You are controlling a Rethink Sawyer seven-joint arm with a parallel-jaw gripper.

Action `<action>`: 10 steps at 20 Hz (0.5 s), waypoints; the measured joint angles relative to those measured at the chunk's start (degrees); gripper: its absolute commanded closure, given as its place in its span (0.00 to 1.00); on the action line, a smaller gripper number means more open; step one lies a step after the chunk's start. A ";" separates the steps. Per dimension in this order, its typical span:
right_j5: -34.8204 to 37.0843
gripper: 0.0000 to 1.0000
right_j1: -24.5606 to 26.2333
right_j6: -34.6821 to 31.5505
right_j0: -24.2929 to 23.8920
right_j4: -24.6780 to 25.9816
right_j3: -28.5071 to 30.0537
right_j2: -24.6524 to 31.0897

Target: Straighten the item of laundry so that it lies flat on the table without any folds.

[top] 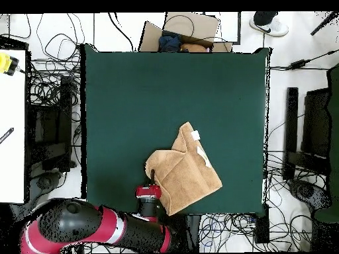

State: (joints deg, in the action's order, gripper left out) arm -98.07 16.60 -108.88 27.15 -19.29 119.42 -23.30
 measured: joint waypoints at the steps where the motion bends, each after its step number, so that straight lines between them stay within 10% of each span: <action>1: 0.01 1.00 -0.06 0.00 -0.18 0.25 -0.01 0.00; 10: 0.02 1.00 -1.04 0.00 -2.03 2.05 0.29 0.75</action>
State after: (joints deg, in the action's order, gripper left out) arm -98.04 15.56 -108.88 25.12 -17.25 119.71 -22.55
